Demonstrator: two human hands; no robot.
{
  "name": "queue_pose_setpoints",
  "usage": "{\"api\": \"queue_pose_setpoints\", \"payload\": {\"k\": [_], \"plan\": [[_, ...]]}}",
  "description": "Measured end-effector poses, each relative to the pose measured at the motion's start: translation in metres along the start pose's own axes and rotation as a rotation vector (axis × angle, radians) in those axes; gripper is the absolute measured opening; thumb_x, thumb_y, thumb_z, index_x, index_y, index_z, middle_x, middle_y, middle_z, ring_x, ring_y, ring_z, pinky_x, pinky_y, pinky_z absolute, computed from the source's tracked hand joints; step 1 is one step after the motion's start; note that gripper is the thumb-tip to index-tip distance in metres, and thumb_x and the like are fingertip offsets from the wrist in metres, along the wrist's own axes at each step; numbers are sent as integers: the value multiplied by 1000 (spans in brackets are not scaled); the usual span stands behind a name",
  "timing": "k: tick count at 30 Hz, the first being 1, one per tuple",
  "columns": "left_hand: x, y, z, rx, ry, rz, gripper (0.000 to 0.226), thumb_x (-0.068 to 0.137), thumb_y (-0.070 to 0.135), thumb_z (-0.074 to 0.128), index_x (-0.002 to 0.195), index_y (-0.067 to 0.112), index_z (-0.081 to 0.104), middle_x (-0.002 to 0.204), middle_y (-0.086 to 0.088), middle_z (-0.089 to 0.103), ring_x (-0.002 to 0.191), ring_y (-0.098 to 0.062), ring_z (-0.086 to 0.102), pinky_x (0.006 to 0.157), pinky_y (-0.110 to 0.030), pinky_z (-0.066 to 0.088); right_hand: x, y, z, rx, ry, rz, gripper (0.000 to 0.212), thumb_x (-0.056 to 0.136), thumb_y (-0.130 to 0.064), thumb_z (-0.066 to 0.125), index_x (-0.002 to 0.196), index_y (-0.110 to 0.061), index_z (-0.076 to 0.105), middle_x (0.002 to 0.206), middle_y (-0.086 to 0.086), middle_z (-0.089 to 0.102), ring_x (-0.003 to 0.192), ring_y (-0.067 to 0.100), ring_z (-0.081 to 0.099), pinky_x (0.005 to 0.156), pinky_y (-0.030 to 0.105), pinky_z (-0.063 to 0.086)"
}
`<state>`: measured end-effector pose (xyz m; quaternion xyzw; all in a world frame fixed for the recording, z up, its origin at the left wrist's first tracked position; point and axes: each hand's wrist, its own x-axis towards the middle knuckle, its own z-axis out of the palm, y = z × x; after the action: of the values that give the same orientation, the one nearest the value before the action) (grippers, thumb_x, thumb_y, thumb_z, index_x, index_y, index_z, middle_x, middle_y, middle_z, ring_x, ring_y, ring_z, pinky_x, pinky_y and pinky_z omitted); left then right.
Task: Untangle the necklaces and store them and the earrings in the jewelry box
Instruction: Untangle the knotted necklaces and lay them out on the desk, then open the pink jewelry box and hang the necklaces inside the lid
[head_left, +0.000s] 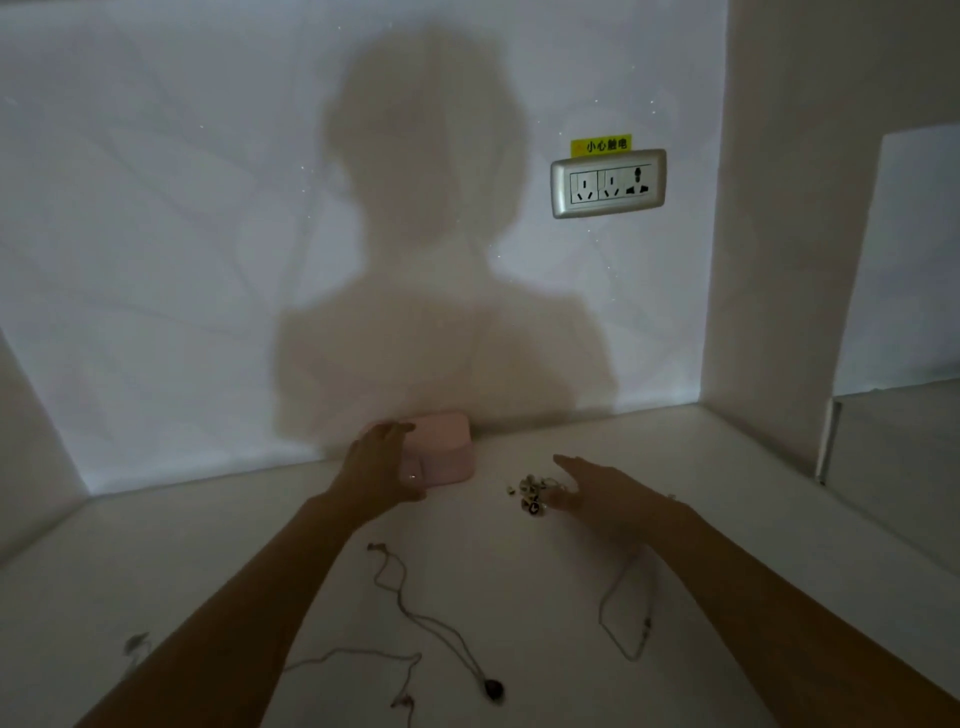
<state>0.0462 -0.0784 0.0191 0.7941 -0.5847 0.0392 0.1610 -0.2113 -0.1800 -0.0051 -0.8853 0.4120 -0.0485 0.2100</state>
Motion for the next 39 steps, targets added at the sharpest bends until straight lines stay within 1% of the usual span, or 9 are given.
{"api": "queue_pose_setpoints", "payload": {"k": [4, 7, 10, 14, 21, 26, 29, 34, 39], "plan": [[30, -26, -7, 96, -173, -38, 108, 63, 38, 84, 147, 13, 21, 149, -11, 29, 135, -26, 31, 109, -34, 31, 16, 8, 13, -223, 65, -23, 47, 103, -36, 27, 141, -11, 35, 146, 11, 37, 133, 25, 34, 108, 33, 29], [44, -30, -8, 113, -280, -56, 117, 56, 48, 84, 147, 11, 20, 149, -13, 27, 134, -27, 31, 108, -33, 32, 24, 16, 17, -305, 87, -79, 40, 104, -26, 26, 141, -17, 34, 147, 8, 35, 131, 25, 33, 107, 36, 31], [55, -31, -4, 149, -312, -94, 139, 33, 70, 75, 148, 17, 18, 148, -13, 21, 135, -32, 23, 111, -40, 28, 27, 18, 19, -359, 107, -94, 41, 104, -24, 26, 144, -17, 30, 150, 6, 32, 134, 24, 30, 108, 34, 27], [69, -27, -9, 263, -363, -149, 122, 57, 63, 77, 148, 14, 13, 148, -18, 15, 135, -37, 19, 109, -42, 27, 24, 15, 23, -408, 156, -83, 41, 103, -25, 25, 142, -14, 33, 146, 8, 36, 133, 24, 31, 108, 33, 27], [75, -23, -11, 276, -412, -158, 129, 50, 63, 80, 146, 7, 15, 147, -18, 19, 132, -34, 30, 104, -40, 39, 19, 14, 25, -290, 173, -56, 42, 104, -27, 22, 143, -14, 33, 149, 5, 34, 137, 21, 27, 110, 32, 23], [69, -15, -22, 279, -472, -185, 117, 56, 70, 72, 145, 15, 21, 145, -18, 23, 129, -35, 34, 105, -39, 34, 23, 19, 28, -203, 182, -40, 42, 104, -31, 23, 141, -16, 37, 148, 2, 37, 137, 19, 27, 110, 30, 22], [57, -8, -16, 207, -478, -174, 121, 52, 69, 76, 144, 13, 21, 142, -16, 27, 126, -32, 38, 103, -39, 38, 22, 18, 27, -174, 164, -28, 44, 103, -32, 25, 143, -16, 35, 151, 4, 32, 139, 22, 25, 113, 32, 20], [19, 4, -6, -90, -328, -231, 140, 39, 66, 74, 150, 22, 0, 148, -20, 20, 135, -39, 25, 107, -46, 31, 11, 15, 18, 22, 158, -25, 49, 101, -41, 30, 143, -16, 36, 150, 6, 35, 137, 20, 31, 112, 32, 23], [-5, 17, -30, -164, -171, -219, 140, 29, 76, 69, 147, 23, 15, 138, -17, 35, 124, -37, 37, 101, -44, 39, -23, -3, 2, 318, 370, -118, 80, 86, -55, 54, 150, -22, 18, 155, 0, 23, 140, 15, 25, 108, 27, 21]]}}
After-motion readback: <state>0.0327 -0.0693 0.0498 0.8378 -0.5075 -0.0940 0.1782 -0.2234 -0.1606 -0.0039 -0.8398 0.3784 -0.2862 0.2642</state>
